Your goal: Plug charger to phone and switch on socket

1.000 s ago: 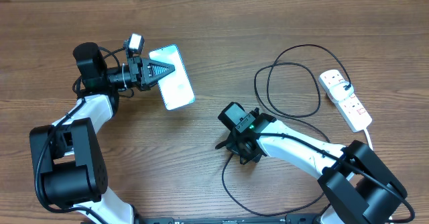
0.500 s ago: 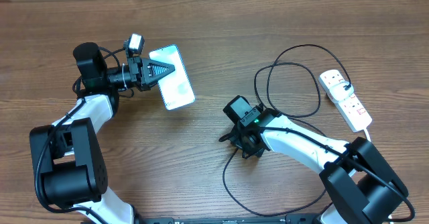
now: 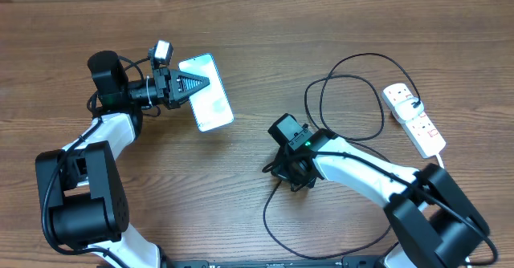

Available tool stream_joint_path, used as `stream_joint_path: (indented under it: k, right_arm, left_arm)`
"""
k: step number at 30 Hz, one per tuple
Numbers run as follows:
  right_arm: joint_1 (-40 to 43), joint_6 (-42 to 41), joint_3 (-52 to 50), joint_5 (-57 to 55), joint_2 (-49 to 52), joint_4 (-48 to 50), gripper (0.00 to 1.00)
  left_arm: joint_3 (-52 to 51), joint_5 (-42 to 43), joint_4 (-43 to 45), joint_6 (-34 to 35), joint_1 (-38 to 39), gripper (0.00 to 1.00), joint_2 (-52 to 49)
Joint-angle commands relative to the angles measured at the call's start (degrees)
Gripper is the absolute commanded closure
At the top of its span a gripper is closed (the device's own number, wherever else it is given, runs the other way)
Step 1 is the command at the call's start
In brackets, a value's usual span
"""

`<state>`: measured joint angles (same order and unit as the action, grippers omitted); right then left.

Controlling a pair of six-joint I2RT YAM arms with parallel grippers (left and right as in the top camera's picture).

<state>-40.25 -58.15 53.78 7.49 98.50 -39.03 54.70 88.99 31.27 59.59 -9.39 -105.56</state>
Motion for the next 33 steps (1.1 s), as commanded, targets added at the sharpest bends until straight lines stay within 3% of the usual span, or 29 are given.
stream_joint_path:
  k: [1,7,13,26,33]
  right_arm:
    - [-2.1,10.9,1.8,7.0,-9.4,0.7,0.96]
    - [-8.1,18.9,1.8,11.8,-20.4,1.0,0.96]
    - [-12.1,22.5,1.8,15.1,-21.2,1.0,0.96]
    - [-11.9,23.8,1.8,11.5,-21.2,1.6,0.96]
    - [-7.1,23.8,1.8,13.8,-21.2,3.7,0.96]
  left_arm:
    - [1.3,1.6,0.1,0.0,0.1,0.96,-0.1]
    - [1.3,1.6,0.1,1.4,1.4,0.96,-0.1]
    - [1.3,1.6,0.7,1.2,7.1,0.96,-0.1]
    - [1.3,1.6,0.9,0.9,11.0,0.96,-0.1]
    - [1.3,1.6,0.9,0.8,11.0,0.96,-0.1]
